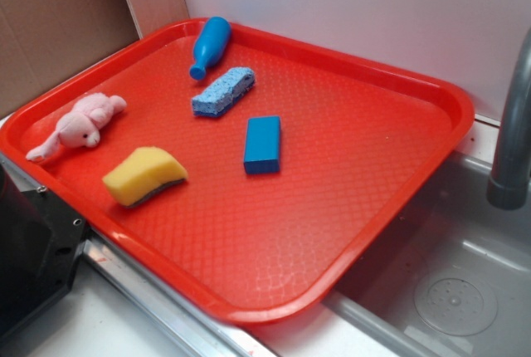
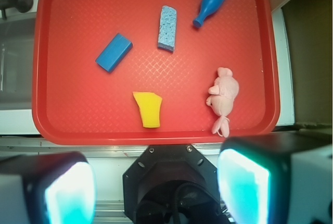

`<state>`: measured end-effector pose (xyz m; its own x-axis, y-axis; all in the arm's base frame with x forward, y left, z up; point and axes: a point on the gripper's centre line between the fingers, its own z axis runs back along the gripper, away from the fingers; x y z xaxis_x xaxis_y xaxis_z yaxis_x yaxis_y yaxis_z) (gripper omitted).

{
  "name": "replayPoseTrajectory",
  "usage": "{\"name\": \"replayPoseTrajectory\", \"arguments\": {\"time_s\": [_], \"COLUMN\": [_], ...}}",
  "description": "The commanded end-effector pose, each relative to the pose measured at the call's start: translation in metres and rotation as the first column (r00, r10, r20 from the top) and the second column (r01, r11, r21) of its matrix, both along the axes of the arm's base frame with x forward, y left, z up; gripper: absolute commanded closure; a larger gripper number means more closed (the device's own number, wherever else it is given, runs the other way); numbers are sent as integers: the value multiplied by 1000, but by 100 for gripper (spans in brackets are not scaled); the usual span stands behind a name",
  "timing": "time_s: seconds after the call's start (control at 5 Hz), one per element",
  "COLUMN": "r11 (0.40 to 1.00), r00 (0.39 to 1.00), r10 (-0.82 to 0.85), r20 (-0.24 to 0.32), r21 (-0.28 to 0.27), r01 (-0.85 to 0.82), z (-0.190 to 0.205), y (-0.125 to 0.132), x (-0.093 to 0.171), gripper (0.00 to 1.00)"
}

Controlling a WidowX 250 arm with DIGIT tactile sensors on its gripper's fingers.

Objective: Grab the blue sponge.

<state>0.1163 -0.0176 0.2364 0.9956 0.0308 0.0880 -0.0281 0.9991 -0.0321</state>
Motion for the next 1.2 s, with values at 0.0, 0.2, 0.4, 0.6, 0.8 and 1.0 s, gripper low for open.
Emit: {"name": "replayPoseTrajectory", "arguments": {"time_s": [0.0, 0.2, 0.4, 0.6, 0.8, 1.0], "r11": [1000, 997, 994, 979, 961, 962], "r00": [1000, 997, 994, 979, 960, 954], "r10": [0, 71, 103, 195, 266, 270], "r20": [0, 15, 25, 66, 84, 129], "r21": [0, 10, 44, 53, 62, 15], "r01": [0, -71, -104, -199, -271, -274], "z": [0, -18, -37, -58, -82, -111], "y": [0, 6, 11, 17, 28, 36], "x": [0, 15, 35, 52, 68, 91], "gripper": [0, 0, 0, 0, 0, 0]}}
